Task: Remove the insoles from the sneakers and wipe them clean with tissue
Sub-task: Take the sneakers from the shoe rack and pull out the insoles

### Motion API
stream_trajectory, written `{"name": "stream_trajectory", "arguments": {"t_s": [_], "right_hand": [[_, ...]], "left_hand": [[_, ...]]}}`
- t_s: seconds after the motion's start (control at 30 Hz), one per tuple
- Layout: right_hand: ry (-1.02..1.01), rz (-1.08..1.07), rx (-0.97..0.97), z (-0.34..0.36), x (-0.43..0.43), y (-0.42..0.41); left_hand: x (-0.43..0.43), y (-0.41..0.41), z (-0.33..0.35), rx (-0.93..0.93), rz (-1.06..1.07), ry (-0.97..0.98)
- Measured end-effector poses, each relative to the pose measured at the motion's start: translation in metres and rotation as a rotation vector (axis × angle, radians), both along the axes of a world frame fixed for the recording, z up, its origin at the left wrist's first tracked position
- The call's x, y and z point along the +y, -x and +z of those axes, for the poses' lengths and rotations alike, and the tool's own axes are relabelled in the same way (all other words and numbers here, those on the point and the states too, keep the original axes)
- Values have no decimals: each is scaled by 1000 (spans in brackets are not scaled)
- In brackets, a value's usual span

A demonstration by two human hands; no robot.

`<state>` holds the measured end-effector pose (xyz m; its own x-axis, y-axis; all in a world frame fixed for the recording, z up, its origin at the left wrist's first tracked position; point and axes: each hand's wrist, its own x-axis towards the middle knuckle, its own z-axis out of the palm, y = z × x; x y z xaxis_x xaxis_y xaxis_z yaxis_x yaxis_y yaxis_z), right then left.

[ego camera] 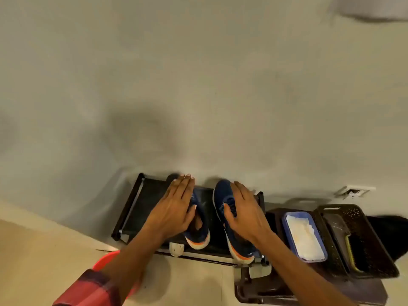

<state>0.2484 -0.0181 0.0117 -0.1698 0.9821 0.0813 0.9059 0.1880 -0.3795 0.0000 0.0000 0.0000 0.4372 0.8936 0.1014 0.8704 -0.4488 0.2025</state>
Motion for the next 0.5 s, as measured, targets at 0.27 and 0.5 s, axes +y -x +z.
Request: {"name": "stream_trajectory", "arguments": {"t_s": [0.27,0.5], "right_hand": [[-7,-111,-151,-118,-56,-13],[-228,-98,-332,-147,-57,-10]], "left_hand": [[-48,-30,-128,-27,-63,-13],[-53,-57,-163,-208,-16,-188]]}}
